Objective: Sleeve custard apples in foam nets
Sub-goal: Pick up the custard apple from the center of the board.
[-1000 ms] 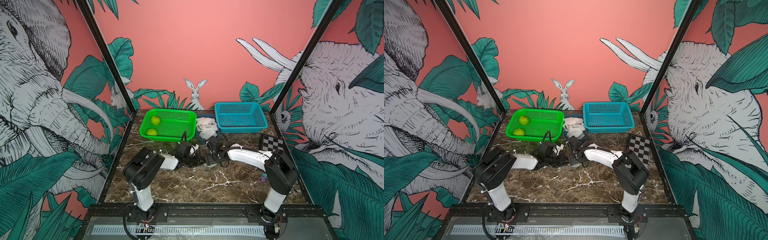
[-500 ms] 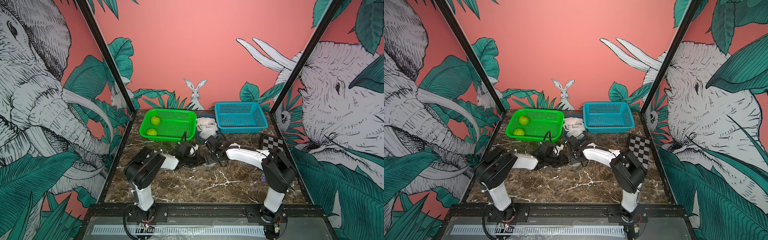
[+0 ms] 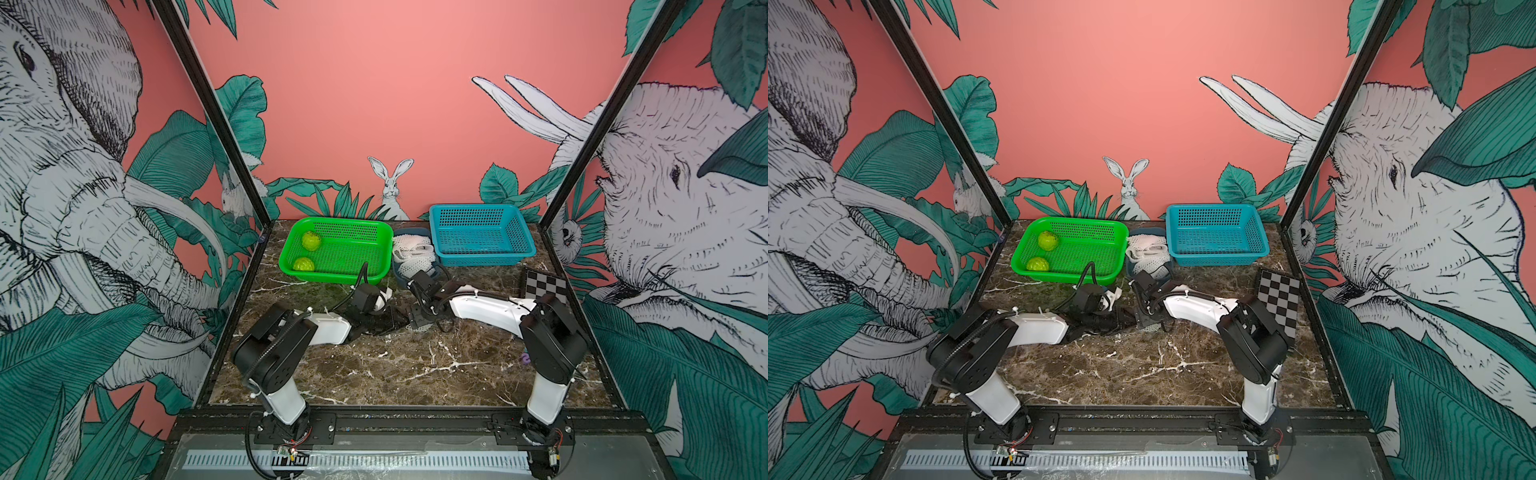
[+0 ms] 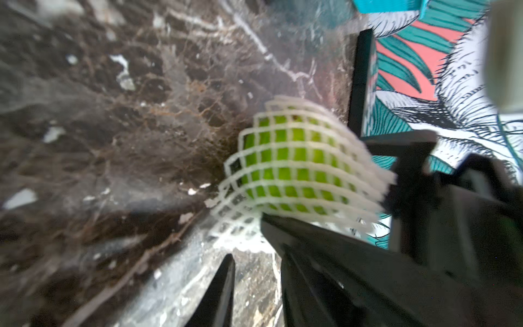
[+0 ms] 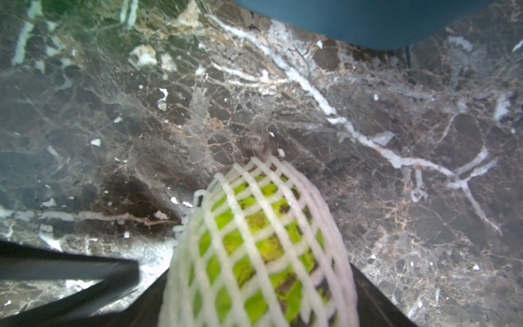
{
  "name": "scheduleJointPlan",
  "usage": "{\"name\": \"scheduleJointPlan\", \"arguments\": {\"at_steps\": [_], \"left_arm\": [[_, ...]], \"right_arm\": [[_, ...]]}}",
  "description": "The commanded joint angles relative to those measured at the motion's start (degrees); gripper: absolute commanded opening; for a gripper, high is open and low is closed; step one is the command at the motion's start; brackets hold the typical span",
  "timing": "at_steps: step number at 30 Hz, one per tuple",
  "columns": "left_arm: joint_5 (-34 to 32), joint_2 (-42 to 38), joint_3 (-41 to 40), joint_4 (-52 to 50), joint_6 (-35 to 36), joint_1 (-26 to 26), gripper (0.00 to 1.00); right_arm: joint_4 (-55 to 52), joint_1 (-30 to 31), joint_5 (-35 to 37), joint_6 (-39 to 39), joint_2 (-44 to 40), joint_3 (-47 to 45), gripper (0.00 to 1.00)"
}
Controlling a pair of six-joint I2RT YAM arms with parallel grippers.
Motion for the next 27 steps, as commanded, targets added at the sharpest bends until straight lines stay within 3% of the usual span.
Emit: {"name": "scheduleJointPlan", "arguments": {"at_steps": [1, 12, 27], "left_arm": [[-1.7, -2.7, -1.5, -1.9, -0.2, 0.6, 0.30], [-2.0, -4.0, -1.3, -2.7, -0.3, 0.8, 0.30], [-2.8, -8.6, -1.4, -6.6, 0.5, 3.3, 0.30]], "right_arm": [[-1.8, -0.1, 0.9, -0.7, 1.0, 1.5, 0.84], [-1.7, -1.0, -0.4, -1.1, 0.6, 2.1, 0.82], [13.9, -10.0, -19.6, 2.1, -8.1, -8.2, 0.80]]}}
